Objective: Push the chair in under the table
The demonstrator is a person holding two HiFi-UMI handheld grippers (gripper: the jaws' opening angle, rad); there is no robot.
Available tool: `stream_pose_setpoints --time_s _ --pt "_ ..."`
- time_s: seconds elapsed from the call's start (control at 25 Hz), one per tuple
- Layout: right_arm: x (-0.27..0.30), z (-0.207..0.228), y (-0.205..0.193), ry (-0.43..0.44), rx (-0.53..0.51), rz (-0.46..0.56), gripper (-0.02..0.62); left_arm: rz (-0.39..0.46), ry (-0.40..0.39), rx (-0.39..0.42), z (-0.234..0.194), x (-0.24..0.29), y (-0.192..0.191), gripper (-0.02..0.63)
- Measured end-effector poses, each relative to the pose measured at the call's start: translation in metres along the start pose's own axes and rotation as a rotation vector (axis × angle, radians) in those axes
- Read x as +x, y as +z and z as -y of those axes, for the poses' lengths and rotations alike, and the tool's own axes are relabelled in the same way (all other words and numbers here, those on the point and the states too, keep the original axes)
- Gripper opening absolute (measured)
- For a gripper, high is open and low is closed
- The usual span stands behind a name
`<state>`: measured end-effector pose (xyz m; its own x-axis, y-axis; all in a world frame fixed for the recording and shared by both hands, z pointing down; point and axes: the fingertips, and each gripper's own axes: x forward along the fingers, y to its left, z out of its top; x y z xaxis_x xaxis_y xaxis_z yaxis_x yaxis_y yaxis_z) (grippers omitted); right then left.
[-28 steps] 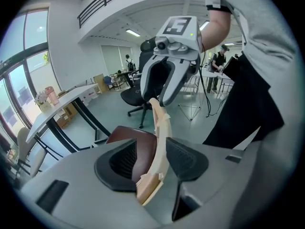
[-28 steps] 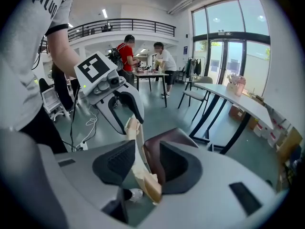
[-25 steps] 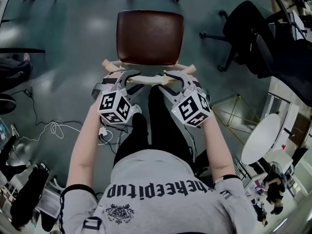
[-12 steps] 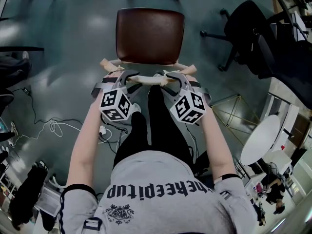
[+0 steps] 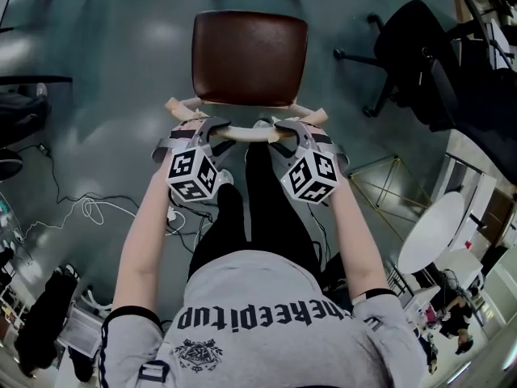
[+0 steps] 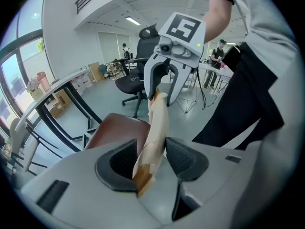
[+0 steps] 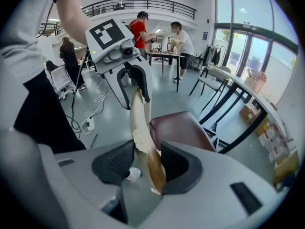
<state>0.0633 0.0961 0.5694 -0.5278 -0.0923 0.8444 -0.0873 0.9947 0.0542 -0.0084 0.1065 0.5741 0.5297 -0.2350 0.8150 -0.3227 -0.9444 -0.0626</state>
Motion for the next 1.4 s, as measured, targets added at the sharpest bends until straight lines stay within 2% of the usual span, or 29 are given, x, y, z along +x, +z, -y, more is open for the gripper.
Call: stream_pose_setpoints --time_s 0.28,0.68,1.4 --pt "-0.005 0.01 -0.002 -0.058 0.038 0.019 0.187 0.016 0.024 0.02 -0.006 0.001 0.009 0.198" --pt "-0.005 0.017 -0.001 -0.076 0.048 0.047 0.19 0.014 0.023 0.02 -0.014 0.001 0.01 0.198" --pt "0.001 0.075 0.003 -0.097 0.038 0.088 0.193 0.012 0.043 0.011 -0.069 0.015 0.022 0.204"
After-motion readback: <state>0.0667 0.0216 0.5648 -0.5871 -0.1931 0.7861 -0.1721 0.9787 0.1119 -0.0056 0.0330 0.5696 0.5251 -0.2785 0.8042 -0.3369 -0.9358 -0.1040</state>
